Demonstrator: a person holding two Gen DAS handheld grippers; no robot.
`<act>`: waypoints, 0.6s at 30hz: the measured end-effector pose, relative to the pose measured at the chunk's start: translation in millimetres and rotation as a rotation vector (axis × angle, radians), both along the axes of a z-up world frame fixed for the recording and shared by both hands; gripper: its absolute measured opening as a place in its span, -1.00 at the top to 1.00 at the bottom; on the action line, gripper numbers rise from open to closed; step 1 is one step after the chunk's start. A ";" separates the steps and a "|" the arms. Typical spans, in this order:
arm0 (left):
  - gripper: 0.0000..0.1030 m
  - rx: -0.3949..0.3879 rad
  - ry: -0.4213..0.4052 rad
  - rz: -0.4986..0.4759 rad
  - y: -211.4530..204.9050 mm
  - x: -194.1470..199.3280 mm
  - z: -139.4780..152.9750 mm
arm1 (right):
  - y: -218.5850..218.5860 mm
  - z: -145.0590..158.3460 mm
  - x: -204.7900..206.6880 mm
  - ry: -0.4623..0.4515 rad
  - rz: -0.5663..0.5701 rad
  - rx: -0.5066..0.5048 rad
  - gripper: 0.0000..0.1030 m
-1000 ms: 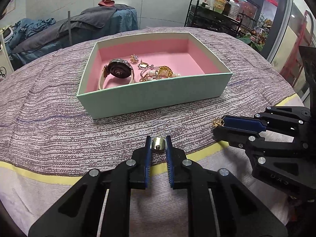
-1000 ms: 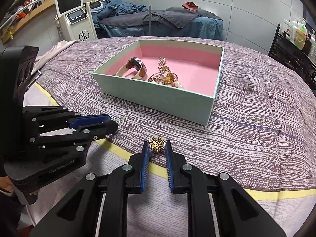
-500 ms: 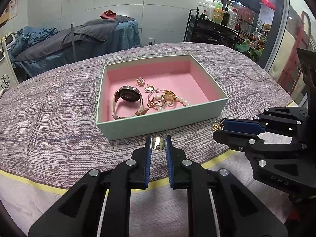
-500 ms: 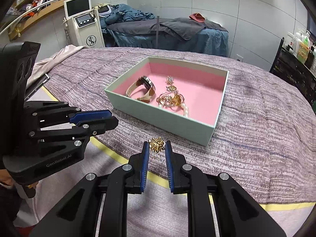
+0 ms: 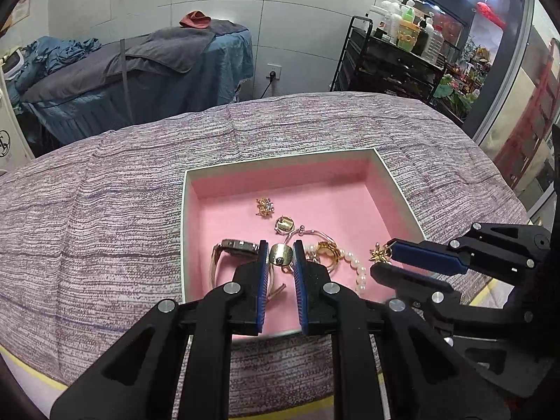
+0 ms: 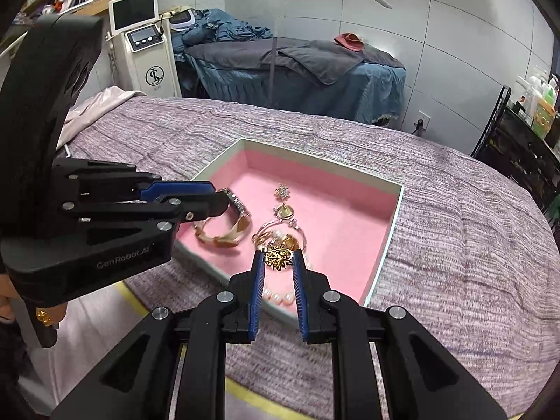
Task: Organize jewelry
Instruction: 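Carry the flower charm and gold ring into the box and open both tools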
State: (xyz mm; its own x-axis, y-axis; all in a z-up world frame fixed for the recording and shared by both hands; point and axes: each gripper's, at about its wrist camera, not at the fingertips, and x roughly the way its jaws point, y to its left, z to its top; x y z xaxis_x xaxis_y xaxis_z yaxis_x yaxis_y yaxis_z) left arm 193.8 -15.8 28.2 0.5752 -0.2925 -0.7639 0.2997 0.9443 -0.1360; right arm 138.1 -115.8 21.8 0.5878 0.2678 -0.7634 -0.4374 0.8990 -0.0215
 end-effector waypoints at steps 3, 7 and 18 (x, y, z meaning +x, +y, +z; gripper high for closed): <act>0.72 -0.011 0.040 0.002 -5.7 19.4 -4.4 | 5.0 -5.8 11.4 0.009 0.003 -0.021 0.69; 0.72 0.021 0.065 0.016 -13.4 37.4 -13.5 | 10.6 -13.6 20.0 0.020 0.013 -0.047 0.70; 0.72 0.068 0.125 0.019 -29.7 62.1 -35.0 | 16.6 -32.2 36.0 0.070 0.007 -0.056 0.70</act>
State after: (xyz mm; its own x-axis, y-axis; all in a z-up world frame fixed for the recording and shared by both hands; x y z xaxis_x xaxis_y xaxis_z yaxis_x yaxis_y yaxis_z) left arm 255.9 -45.5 -6.9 0.4797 -0.2276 -0.8474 0.2664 0.9580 -0.1065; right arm 174.1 -99.1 -10.4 0.5304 0.2276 -0.8166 -0.4460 0.8941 -0.0404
